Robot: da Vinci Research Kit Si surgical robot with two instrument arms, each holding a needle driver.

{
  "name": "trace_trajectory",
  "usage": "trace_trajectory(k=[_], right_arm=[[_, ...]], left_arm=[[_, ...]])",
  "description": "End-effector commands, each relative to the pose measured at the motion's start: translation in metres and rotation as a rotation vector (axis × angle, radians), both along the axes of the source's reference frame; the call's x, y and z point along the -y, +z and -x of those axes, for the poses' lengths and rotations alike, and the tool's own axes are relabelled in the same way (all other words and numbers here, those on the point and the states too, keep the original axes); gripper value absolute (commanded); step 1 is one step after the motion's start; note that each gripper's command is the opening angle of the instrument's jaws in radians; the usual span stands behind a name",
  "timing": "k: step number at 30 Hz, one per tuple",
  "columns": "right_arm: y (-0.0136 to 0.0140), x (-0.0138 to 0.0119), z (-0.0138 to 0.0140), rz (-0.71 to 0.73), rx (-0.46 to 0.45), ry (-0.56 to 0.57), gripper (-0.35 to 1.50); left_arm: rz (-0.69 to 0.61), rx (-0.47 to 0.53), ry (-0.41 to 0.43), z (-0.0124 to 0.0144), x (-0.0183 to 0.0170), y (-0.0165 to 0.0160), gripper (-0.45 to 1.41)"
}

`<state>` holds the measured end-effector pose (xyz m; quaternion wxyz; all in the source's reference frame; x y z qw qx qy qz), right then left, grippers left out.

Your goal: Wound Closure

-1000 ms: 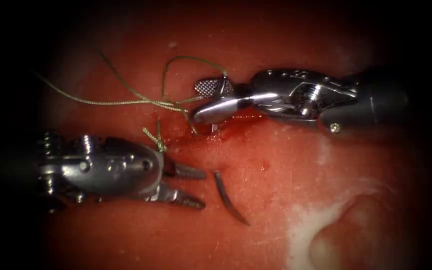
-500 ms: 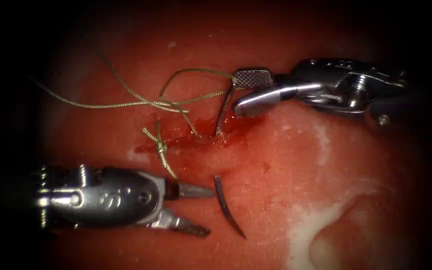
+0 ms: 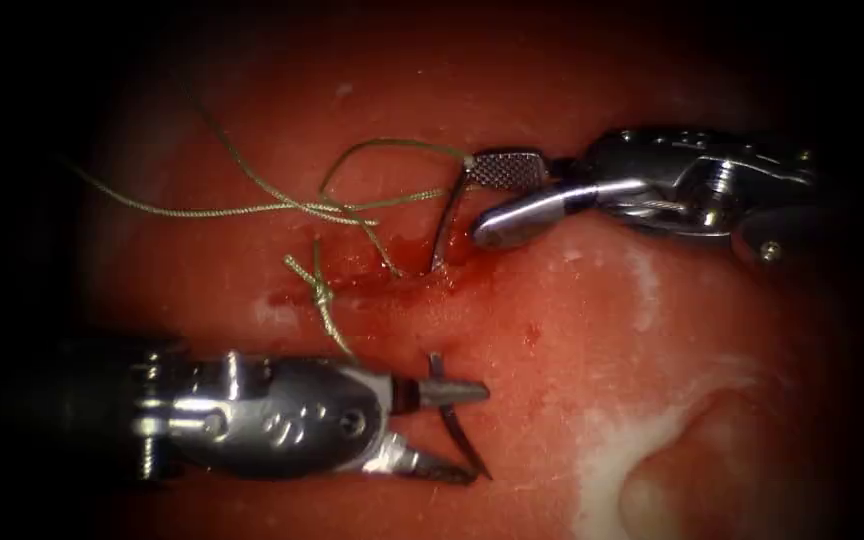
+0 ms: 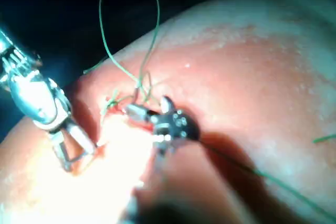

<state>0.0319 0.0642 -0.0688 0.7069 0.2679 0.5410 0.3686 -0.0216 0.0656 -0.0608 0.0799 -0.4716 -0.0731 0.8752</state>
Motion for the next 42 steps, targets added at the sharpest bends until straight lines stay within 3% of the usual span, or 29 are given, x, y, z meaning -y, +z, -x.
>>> trace_trajectory(k=[1,8,9,10,12,13,15,16,21,27,34,42], right_arm=[[0.0003,0.0001,-0.0007,0.001,-0.003,0.0,1.3],[0.0,0.0002,0.0001,-0.001,-0.007,-0.006,1.3],[-0.0001,0.0003,0.0002,-0.001,-0.008,-0.008,1.3],[-0.0002,0.0003,0.0003,-0.002,-0.009,-0.009,1.3],[-0.0004,0.0004,0.0005,-0.003,-0.011,-0.011,1.3],[-0.0006,0.0004,0.0007,-0.004,-0.012,-0.012,1.3],[-0.0012,0.0005,0.0012,-0.01,-0.016,-0.017,1.3],[-0.0018,0.0005,0.0016,-0.014,-0.019,-0.02,1.3],[-0.003,0.0011,0.0024,-0.004,-0.025,-0.034,1.28],[-0.0043,0.0043,0.0017,0.072,-0.086,-0.154,1.08],[-0.0047,0.0069,-0.0004,0.24,-0.099,-0.223,1.13],[-0.0035,0.0071,-0.0028,0.333,-0.073,-0.221,1.15]], left_arm=[[0.004,0.001,0.012,0.0007,0.0005,0.0008,0.63],[0.031,-0.014,0.04,0.001,0.0005,0.0014,0.63],[0.032,-0.015,0.038,0.001,0.0003,0.0015,0.56],[0.032,-0.015,0.038,0.0009,0.0002,0.0015,0.45],[0.022,-0.015,0.033,0.0007,0.0002,0.0016,-0.15],[0.009,-0.017,0.022,0.0005,0.0002,0.0016,-0.35],[-0.06,0.002,-0.038,0.0001,0.0003,0.0013,-0.35],[-0.14,0.02,-0.108,0.0,0.0001,0.0011,-0.35],[-0.297,0.087,-0.244,-0.0004,-0.0007,0.0004,-0.35],[-0.435,0.231,-0.256,-0.001,-0.0023,-0.0009,-0.35],[-0.607,0.49,-0.289,-0.0019,-0.0044,-0.0017,-0.35],[-0.699,0.625,-0.314,-0.0035,-0.0057,-0.0015,-0.35]])
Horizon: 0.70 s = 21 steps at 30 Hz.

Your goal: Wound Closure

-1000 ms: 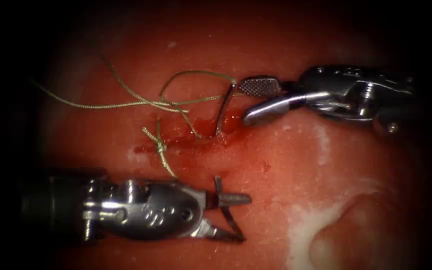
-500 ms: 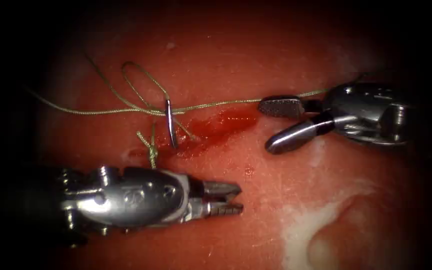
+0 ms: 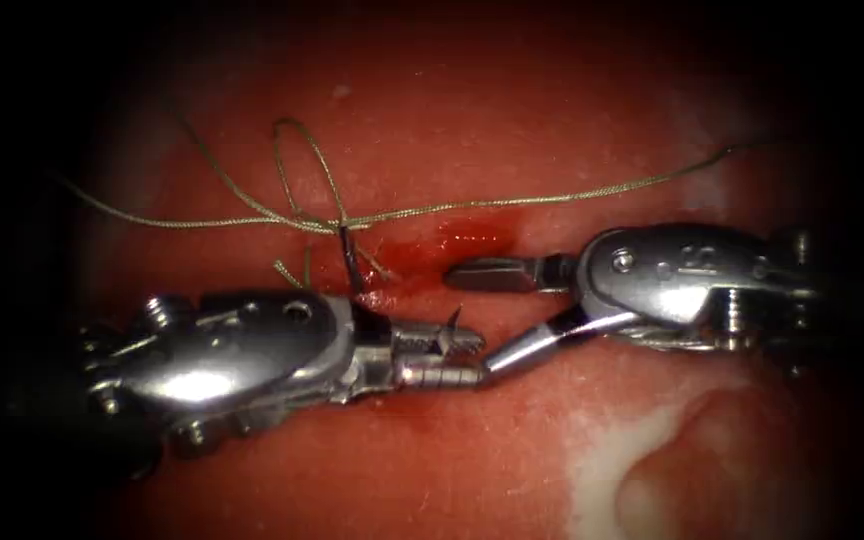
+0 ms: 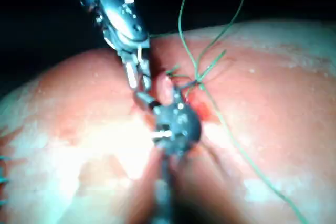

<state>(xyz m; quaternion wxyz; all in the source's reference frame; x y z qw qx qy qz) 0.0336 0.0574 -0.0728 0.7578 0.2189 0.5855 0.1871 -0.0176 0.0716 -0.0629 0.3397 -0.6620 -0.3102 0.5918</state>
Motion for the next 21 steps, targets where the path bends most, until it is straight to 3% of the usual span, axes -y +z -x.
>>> trace_trajectory(k=[1,13,21], right_arm=[[0.0006,0.0006,-0.0015,0.007,-0.002,-0.002,1.15],[0.0025,0.0026,-0.004,0.034,0.032,-0.022,1.15],[0.0043,0.0018,-0.0028,0.056,0.096,0.009,1.13]], left_arm=[[0.0,0.003,0.001,0.0004,0.0001,0.0005,-0.35],[-0.033,0.058,-0.03,-0.0007,-0.0012,-0.0005,-0.35],[-0.193,0.183,-0.073,-0.0009,-0.0025,-0.004,-0.35]])
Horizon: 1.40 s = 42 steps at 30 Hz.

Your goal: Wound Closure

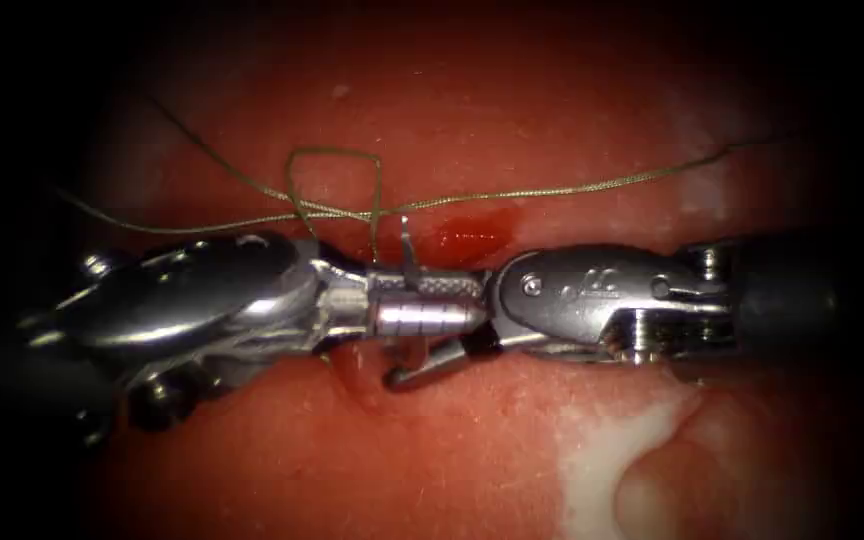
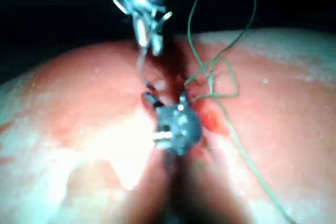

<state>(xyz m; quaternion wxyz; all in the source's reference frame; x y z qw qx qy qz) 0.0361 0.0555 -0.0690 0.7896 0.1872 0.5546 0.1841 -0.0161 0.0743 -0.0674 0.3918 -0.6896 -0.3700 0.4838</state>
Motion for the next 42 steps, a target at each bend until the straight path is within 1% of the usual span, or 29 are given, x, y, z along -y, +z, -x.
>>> trace_trajectory(k=[1,3,5,6,9,11,12,16,20,21,24,25,27,29,31,32,33,34,35,38,40,41,42], right_arm=[[0.0005,-0.0002,0.0,0.005,0.006,0.009,1.13],[0.0008,-0.0004,0.0004,0.007,0.011,0.012,1.13],[0.0009,-0.0004,0.0004,0.008,0.014,0.01,1.13],[0.001,-0.0003,0.0003,0.009,0.014,0.011,1.13],[0.0011,-0.0002,0.0002,0.01,0.015,0.011,1.13],[0.0012,-0.0001,0.0002,0.011,0.015,0.011,1.13],[0.0012,-0.0001,0.0002,0.011,0.015,0.011,1.13],[0.0014,-0.0001,0.0002,0.013,0.019,0.01,1.13],[0.0014,-0.0001,0.0002,0.013,0.019,0.01,1.13],[0.0015,-0.0001,0.0002,0.013,0.019,0.01,1.13],[0.0014,-0.0001,0.0003,0.013,0.018,0.009,1.13],[0.0014,-0.0001,0.0003,0.012,0.018,0.009,1.13],[0.0014,-0.0002,0.0003,0.012,0.018,0.009,1.13],[0.0014,-0.0002,0.0004,0.012,0.018,0.009,1.13],[0.0013,-0.0003,0.0005,0.011,0.018,0.009,1.13],[0.0012,-0.0003,0.0005,0.011,0.019,0.012,1.13],[0.0011,-0.0004,0.0007,0.01,0.02,0.014,1.13],[0.0011,-0.0004,0.0007,0.01,0.02,0.014,1.13],[0.001,-0.0005,0.0008,0.009,0.019,0.013,1.13],[0.0008,-0.0005,0.0009,0.009,0.02,0.016,1.13],[0.0004,-0.0007,0.0011,0.006,0.023,0.017,1.15],[0.0004,-0.0007,0.0011,0.006,0.023,0.017,1.15],[-0.0001,-0.001,0.0012,0.004,0.02,0.026,1.16]], left_arm=[[-0.019,0.014,-0.003,0.0004,0.0,0.0,-0.35],[-0.062,0.052,-0.005,0.0,-0.0006,-0.0013,-0.35],[-0.077,0.075,-0.008,-0.0003,-0.0009,-0.002,-0.35],[-0.093,0.104,-0.013,-0.0007,-0.0014,-0.0028,-0.35],[-0.106,0.129,-0.015,-0.0012,-0.002,-0.0038,-0.35],[-0.128,0.182,-0.013,-0.0024,-0.0031,-0.0055,-0.35],[-0.128,0.182,-0.013,-0.0024,-0.0031,-0.0055,-0.35],[-0.154,0.243,0.0,-0.0036,-0.0038,-0.0071,-0.35],[-0.166,0.259,0.013,-0.0045,-0.0044,-0.0087,-0.35],[-0.143,0.252,0.017,-0.0048,-0.0047,-0.0093,-0.35],[-0.051,0.182,0.031,-0.0053,-0.0051,-0.0101,-0.35],[0.038,0.107,0.051,-0.0056,-0.0055,-0.0106,-0.35],[0.11,0.044,0.045,-0.0058,-0.0058,-0.011,-0.35],[0.23,-0.058,0.047,-0.0057,-0.0058,-0.0113,-0.35],[0.306,-0.129,0.053,-0.0054,-0.0057,-0.0114,-0.35],[0.389,-0.186,0.05,-0.0052,-0.0057,-0.0115,-0.35],[0.523,-0.3,0.033,-0.0048,-0.0058,-0.0117,-0.35],[0.523,-0.3,0.033,-0.0048,-0.0058,-0.0117,-0.35],[0.59,-0.355,0.017,-0.0046,-0.0061,-0.012,-0.35],[0.697,-0.435,-0.008,-0.0046,-0.0064,-0.0125,-0.35],[0.82,-0.532,-0.046,-0.0052,-0.0074,-0.0134,-0.35],[0.82,-0.532,-0.046,-0.0052,-0.0074,-0.0134,-0.35],[0.869,-0.573,-0.058,-0.0057,-0.0079,-0.0139,-0.35]])
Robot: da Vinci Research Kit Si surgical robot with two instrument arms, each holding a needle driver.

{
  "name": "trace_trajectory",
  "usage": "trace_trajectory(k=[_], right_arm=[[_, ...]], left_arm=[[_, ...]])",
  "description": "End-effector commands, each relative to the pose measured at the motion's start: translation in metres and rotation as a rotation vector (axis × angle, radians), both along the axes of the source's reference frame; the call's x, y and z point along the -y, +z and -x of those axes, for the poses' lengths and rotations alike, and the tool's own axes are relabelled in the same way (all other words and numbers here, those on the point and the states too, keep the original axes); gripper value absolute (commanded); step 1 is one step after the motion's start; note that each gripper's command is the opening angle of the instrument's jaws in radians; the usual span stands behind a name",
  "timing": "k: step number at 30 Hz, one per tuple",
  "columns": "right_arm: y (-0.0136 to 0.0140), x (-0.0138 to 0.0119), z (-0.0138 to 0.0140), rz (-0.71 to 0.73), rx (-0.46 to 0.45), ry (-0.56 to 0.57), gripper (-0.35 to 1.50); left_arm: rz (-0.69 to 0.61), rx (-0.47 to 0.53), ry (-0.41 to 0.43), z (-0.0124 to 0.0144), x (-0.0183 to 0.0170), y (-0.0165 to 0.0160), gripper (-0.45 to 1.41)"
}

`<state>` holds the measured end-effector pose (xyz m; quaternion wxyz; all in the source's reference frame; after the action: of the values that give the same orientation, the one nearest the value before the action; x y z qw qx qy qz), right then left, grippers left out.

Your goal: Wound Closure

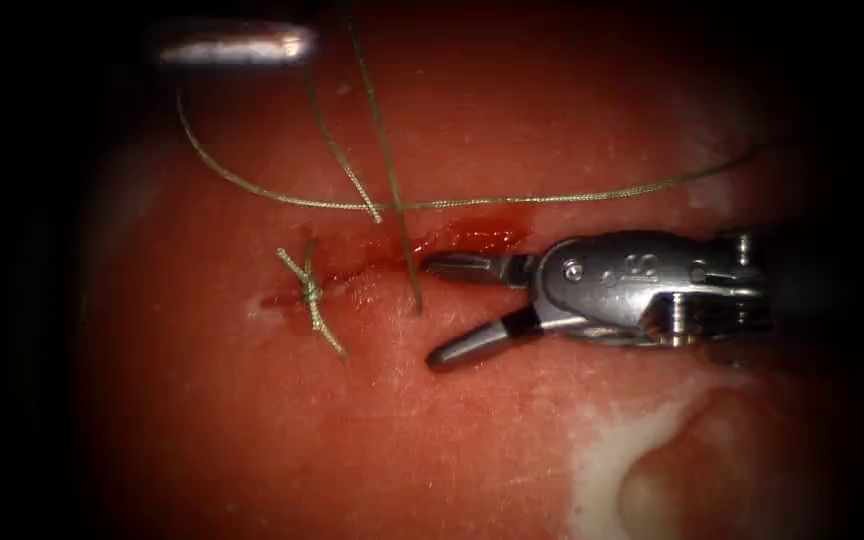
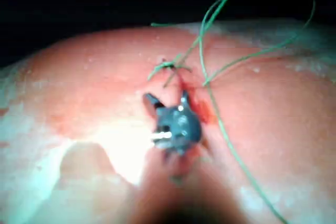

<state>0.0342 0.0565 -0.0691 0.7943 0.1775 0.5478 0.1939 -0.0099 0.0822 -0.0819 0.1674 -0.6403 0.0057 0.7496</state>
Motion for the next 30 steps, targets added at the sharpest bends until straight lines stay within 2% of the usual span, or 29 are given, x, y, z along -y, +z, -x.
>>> trace_trajectory(k=[1,3,7,11,18,24,27,29,30], right_arm=[[-0.0002,-0.0001,-0.0006,-0.002,-0.006,0.006,1.16],[-0.0014,-0.0004,-0.0004,-0.011,-0.013,0.012,1.2],[-0.0036,-0.0003,-0.0004,-0.038,-0.017,0.017,1.16],[-0.0047,-0.0008,-0.0014,-0.045,-0.013,0.035,1.23],[-0.0031,-0.0005,-0.0014,-0.065,0.016,0.073,1.23],[-0.0022,-0.0001,-0.0023,-0.078,0.03,0.104,1.23],[-0.002,0.0003,-0.0026,-0.097,0.022,0.097,1.01],[-0.0022,0.0004,-0.0024,-0.104,0.019,0.094,0.56],[-0.0023,0.0005,-0.0024,-0.105,0.017,0.091,0.26]], left_arm=[[0.012,-0.016,-0.01,0.0002,-0.0002,0.0002,-0.35],[0.046,-0.023,-0.059,-0.0007,-0.0007,-0.0006,-0.35],[0.042,-0.012,-0.056,-0.0012,-0.0002,-0.0016,-0.35],[0.043,0.009,-0.036,-0.0006,0.001,-0.0027,-0.35],[0.032,0.039,-0.028,-0.0009,0.0018,-0.0059,-0.35],[0.029,0.045,-0.028,-0.0009,0.0019,-0.0067,-0.35],[0.028,0.045,-0.028,-0.0008,0.0019,-0.0067,-0.35],[0.029,0.045,-0.028,-0.0008,0.0019,-0.0067,-0.35],[0.029,0.045,-0.028,-0.0008,0.0019,-0.0067,-0.35]])
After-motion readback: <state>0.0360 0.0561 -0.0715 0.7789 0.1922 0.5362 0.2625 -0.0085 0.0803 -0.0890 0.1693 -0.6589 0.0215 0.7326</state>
